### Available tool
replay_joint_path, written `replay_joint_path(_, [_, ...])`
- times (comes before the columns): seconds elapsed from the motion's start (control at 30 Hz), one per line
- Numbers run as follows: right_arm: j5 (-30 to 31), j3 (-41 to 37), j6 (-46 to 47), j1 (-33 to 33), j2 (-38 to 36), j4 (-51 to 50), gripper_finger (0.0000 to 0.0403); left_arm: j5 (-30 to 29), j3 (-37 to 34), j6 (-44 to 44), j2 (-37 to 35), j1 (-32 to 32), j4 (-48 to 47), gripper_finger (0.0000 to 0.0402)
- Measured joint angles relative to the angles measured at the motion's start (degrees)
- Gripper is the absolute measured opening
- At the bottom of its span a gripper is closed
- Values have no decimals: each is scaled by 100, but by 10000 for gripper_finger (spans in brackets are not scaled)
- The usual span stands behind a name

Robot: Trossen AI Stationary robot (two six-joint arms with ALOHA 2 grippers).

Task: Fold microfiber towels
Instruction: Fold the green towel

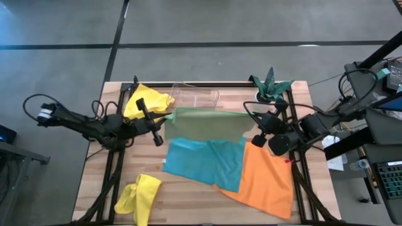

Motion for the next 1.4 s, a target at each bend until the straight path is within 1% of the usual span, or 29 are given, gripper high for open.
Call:
replay_joint_path(0.13, [-127,0,-70,-166,82,-20,8,511,-198,228,33,130,369,0])
replay_joint_path(0.33, [-130,-2,-324,-461,68,-22,8,606,-201,291,433,383,476,0])
replay_joint_path(0.53, [-256,-2,-743,-811,-83,76,8,1094,-102,498,567,779,929,0])
replay_joint_path(0.67, [-435,-2,-1157,-1024,-216,448,8,1337,-22,537,526,1071,937,0])
replay_joint_path(0.8, [-477,-2,-1695,-1043,-288,949,8,1688,-23,441,512,1147,926,0])
replay_joint_path(0.93, [-483,-2,-2015,-1041,-280,1235,8,1715,-26,586,512,1148,911,0])
replay_joint_path(1.03, [-479,-2,-2024,-1040,-229,1236,8,1765,-36,558,504,1148,917,0])
replay_joint_path(1.07, [-494,-2,-1990,-1025,-199,1222,8,1873,-53,548,503,1143,926,0])
replay_joint_path(1.2, [-881,-2,-1746,-859,2,1142,8,2449,-186,538,525,1124,894,0])
replay_joint_path(1.3, [-892,-4,-1486,-632,226,879,8,2526,-310,535,525,1036,856,0])
replay_joint_path(1.4, [-887,-7,-1033,-364,486,524,8,2605,-461,534,507,892,857,0])
